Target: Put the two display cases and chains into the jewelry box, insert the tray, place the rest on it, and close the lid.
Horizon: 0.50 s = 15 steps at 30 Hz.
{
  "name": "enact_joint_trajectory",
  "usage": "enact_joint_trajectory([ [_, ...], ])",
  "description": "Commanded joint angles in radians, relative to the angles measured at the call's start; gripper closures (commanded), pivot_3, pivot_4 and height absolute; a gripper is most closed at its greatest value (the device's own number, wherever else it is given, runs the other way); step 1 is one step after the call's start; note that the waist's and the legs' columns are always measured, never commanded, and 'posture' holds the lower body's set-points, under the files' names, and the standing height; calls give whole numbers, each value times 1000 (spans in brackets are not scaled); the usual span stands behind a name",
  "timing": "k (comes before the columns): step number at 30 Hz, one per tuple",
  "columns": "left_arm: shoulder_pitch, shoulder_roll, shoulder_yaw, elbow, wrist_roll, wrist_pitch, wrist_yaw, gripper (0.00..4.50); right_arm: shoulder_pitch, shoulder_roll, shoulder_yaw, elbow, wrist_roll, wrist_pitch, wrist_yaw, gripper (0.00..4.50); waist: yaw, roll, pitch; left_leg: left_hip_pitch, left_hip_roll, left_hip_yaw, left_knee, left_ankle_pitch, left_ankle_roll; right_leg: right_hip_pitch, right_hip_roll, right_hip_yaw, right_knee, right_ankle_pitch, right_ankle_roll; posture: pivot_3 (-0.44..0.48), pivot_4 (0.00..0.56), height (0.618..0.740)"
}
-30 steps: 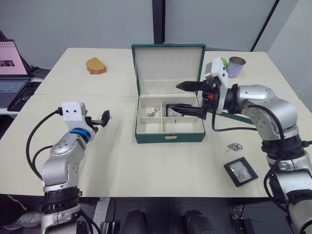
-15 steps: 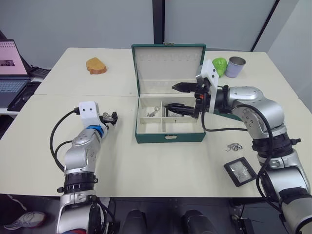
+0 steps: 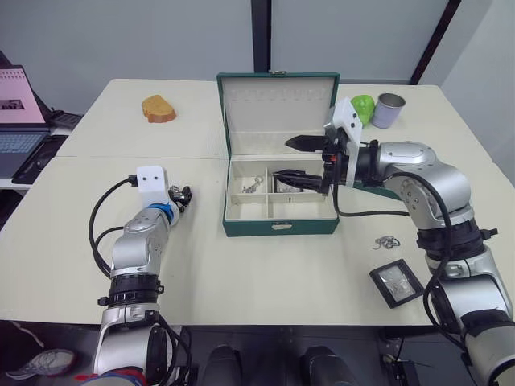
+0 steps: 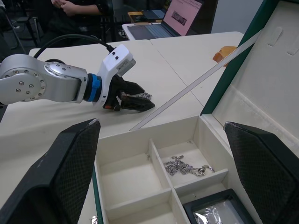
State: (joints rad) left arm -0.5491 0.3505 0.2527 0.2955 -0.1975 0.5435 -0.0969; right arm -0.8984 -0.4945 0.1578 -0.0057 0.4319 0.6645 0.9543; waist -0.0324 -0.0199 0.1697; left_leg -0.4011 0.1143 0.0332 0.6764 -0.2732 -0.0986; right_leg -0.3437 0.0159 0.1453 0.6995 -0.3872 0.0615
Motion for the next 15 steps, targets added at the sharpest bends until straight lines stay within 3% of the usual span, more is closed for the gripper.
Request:
enact_joint_trajectory([
  [1, 11, 6, -4, -10, 9, 21, 3, 2462, -15, -9, -39, -36, 12, -12, 4, 0, 0, 0, 0, 0, 0, 0, 0, 0, 0, 0, 0, 0, 0, 0, 0, 0, 150, 740],
  [8, 11, 11, -6, -12, 16, 22, -3, 4397, -15, -11, -49, -32, 11, -23, 15, 0, 0, 0, 0, 0, 0, 0, 0, 0, 0, 0, 0, 0, 0, 0, 0, 0, 150, 740],
  [15, 10, 12, 0, -15, 21, 17, 8, 4460, -12, -16, -55, -32, 12, -31, 20, 0, 0, 0, 0, 0, 0, 0, 0, 0, 0, 0, 0, 0, 0, 0, 0, 0, 150, 740],
])
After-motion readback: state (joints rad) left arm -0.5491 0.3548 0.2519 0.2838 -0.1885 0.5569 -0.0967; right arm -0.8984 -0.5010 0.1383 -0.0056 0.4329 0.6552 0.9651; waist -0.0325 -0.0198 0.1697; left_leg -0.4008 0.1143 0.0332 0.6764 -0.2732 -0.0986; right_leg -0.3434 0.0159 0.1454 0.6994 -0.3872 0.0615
